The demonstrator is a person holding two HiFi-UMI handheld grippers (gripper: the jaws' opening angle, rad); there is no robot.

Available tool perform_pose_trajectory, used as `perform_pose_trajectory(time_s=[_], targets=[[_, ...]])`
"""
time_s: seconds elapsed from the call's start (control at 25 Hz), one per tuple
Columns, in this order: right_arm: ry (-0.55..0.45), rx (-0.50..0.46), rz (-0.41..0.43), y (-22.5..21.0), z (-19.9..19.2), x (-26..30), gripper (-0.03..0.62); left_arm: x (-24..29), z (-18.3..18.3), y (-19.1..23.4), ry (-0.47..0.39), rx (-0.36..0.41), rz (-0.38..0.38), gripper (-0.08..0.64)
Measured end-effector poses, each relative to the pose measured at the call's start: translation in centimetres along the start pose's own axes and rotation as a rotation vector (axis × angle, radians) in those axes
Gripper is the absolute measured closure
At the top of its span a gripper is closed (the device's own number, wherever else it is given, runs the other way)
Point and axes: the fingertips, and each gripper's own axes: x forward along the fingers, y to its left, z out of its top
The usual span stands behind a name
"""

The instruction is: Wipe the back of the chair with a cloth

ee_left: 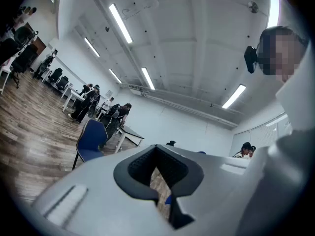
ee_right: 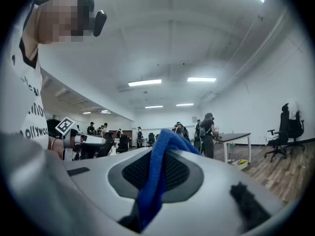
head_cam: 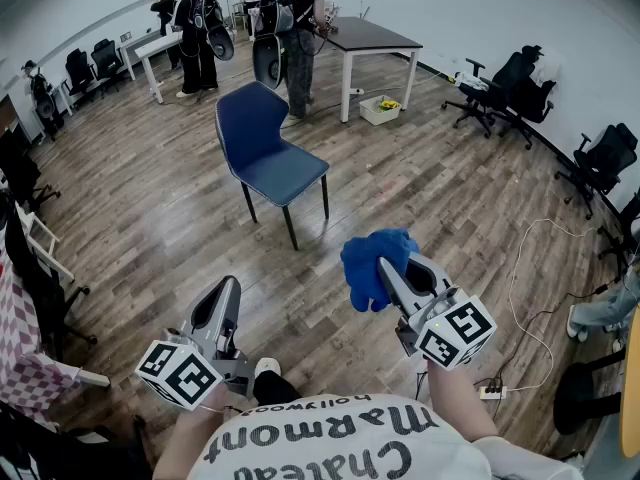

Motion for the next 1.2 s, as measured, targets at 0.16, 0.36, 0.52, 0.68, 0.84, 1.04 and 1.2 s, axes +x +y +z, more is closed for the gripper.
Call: perform_pose_trajectory(time_s=[0.16, 0.36, 0.52, 0.68, 0.84, 1.04, 1.2], targets=[[-0.013, 0.016, 0.015, -0.1, 0.1, 0.0, 0.535, 0.1, -0.1, 0.0, -0.006, 0.002, 0.002, 0.551], [-0.001, -0.013, 0.024, 0.0, 0.0, 0.2, 0.535, 0.2, -0.1, 0.1, -0.007, 0.003, 0.008, 0.551], [0.015, -0.008, 0.027, 0.0, -0.4, 0.5, 0.534, 0.1, -0.6, 1.0, -0.002, -0.018, 0.026, 0.551], [0.022, 0.008, 0.024, -0.2, -0.8, 0.2, 0.534, 0.1, -0.9, 1.2, -0.021, -0.007, 0.038, 0.551], [0.027, 0.027, 0.007, -0.8, -1.2, 0.2, 0.534, 0.5, -0.7, 1.7, -0.025, 0.032, 0.065, 0.551], [0.108, 0.067, -0.045, -2.8, -3.9, 1.5, 0.534, 0.8, -1.9, 4.5, 0.008, 0.005, 0.124, 0.551], [0.156, 0.103, -0.076, -4.7, -5.7, 3.6, 0.534, 3.0, -2.2, 6.8, 0.009, -0.061, 0.088, 0.551]])
